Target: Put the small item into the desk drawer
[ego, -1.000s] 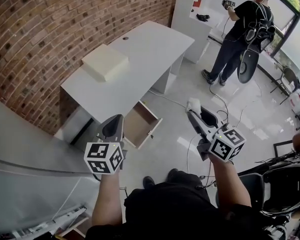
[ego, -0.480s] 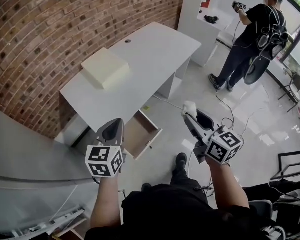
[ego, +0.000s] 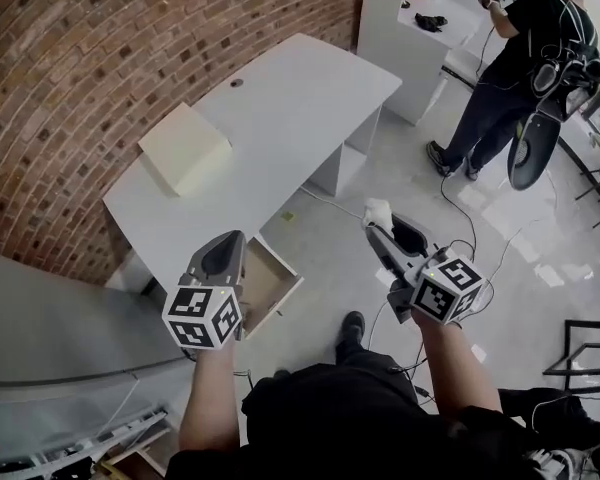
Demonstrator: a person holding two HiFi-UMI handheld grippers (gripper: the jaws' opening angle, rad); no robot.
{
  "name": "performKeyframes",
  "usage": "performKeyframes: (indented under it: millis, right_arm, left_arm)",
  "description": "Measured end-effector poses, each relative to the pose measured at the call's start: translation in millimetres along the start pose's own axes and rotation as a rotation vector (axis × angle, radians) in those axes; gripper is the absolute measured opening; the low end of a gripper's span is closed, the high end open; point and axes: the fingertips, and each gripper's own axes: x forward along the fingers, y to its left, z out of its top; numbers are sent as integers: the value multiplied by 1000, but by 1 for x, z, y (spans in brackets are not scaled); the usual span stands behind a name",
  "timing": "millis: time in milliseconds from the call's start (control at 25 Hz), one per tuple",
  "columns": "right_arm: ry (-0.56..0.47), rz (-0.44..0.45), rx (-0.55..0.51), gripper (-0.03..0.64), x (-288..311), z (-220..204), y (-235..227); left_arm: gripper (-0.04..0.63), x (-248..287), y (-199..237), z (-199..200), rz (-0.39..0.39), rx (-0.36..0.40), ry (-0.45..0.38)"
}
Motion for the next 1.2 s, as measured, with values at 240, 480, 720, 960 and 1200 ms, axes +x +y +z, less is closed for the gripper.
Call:
performKeyframes:
  millis: [240, 480, 720, 960, 1200]
  right_arm:
    - [42, 76, 29, 152, 16, 3, -51]
    - [105, 180, -6, 152, 41, 3, -63]
    - [135, 236, -29, 150, 67, 0, -39]
    - [201, 269, -51, 152, 90, -16, 3]
    - [285, 340, -44, 152, 116, -46, 35]
  left_arm:
    - [12, 40, -14, 7, 74, -22, 24]
    - [12, 53, -15, 3, 149, -61, 29]
    - [12, 27, 5, -4, 224, -52, 12]
    - [12, -11, 41, -19, 280, -97, -16]
    - [12, -37, 59, -52, 336, -169, 2]
